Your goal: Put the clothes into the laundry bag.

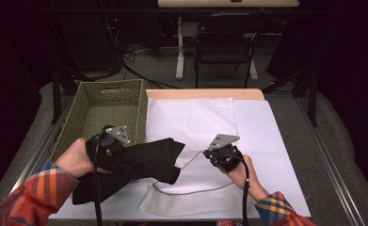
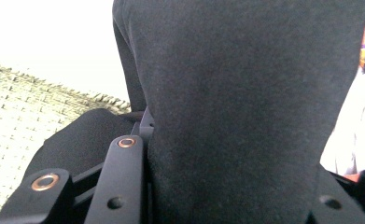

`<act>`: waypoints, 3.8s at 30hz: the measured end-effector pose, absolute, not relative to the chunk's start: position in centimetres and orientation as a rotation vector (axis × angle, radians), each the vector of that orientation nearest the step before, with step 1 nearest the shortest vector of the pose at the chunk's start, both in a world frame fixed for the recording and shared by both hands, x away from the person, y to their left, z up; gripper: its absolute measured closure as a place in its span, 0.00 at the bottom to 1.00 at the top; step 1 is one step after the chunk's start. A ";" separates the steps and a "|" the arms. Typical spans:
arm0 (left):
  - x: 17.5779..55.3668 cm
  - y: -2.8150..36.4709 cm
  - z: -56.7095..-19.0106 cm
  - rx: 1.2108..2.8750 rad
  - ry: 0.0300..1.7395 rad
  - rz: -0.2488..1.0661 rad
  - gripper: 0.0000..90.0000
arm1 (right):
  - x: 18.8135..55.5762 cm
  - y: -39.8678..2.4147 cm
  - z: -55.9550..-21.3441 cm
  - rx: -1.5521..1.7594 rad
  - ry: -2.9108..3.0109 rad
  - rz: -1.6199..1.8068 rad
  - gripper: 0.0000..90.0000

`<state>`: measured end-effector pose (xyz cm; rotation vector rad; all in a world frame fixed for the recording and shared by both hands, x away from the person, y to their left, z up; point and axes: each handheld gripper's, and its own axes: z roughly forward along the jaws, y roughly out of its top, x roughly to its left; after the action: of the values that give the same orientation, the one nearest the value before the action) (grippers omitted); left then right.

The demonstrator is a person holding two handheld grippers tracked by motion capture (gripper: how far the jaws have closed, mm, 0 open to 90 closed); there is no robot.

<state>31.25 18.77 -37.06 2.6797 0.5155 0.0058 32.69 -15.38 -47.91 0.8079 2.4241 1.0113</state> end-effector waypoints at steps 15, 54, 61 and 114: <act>30.4 17.7 -37.9 2.654 0.476 -0.040 0.70 | 32.7 -15.5 -47.7 0.835 2.401 1.036 0.99; 29.0 12.2 -42.4 2.598 0.310 -0.194 0.70 | 32.7 -15.6 -46.6 0.839 2.367 1.073 0.99; 29.0 11.3 -43.6 2.614 0.354 -0.168 0.69 | 32.7 -15.4 -46.6 0.828 2.365 1.061 0.99; 30.6 8.7 -49.9 2.633 0.616 0.021 0.24 | 31.8 -15.6 -46.5 0.852 2.378 1.098 0.99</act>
<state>30.59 8.72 -49.85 2.6329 0.6157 0.0214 31.78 -15.60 -46.49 0.8520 2.3779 1.0981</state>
